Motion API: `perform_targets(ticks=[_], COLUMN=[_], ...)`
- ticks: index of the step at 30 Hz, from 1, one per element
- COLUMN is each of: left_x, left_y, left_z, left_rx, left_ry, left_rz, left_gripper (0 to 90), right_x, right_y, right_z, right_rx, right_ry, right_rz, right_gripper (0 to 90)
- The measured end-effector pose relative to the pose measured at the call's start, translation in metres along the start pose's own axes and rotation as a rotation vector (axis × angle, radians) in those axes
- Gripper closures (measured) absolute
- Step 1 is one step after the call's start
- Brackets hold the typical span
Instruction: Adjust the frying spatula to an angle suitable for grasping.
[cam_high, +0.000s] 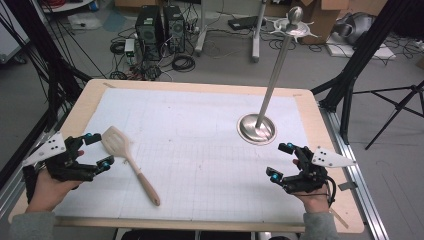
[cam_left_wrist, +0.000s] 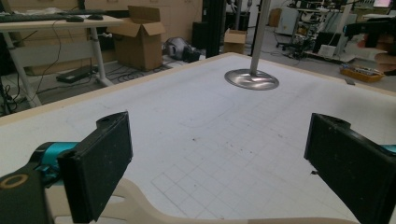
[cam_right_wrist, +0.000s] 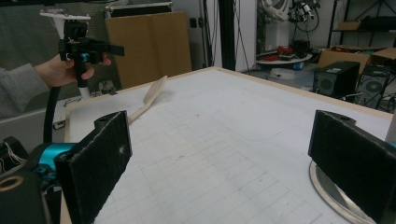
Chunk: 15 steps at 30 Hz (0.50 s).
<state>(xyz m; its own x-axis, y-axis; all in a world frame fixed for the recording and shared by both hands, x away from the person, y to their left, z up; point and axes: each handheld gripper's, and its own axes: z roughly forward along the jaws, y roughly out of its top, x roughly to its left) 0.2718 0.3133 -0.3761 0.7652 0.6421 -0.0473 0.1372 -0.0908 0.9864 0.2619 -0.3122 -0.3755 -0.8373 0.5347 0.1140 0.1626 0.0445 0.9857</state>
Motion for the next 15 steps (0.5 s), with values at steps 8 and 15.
perform_targets(ticks=[8, 15], left_x=[-0.0007, -0.0031], left_y=[-0.0019, -0.0025], left_z=[0.0023, 0.0051], left_rx=[0.025, 0.088], left_ry=[0.0, -0.025], left_rz=[0.009, 0.005], left_gripper=[8.3, 23.7], right_x=[-0.0005, -0.0011], right_y=[-0.0022, -0.0033], right_z=[0.0006, 0.0016], right_rx=[0.013, 0.027], right_ry=[-0.009, -0.017], right_rz=[0.007, 0.009], right_gripper=[5.1, 5.1])
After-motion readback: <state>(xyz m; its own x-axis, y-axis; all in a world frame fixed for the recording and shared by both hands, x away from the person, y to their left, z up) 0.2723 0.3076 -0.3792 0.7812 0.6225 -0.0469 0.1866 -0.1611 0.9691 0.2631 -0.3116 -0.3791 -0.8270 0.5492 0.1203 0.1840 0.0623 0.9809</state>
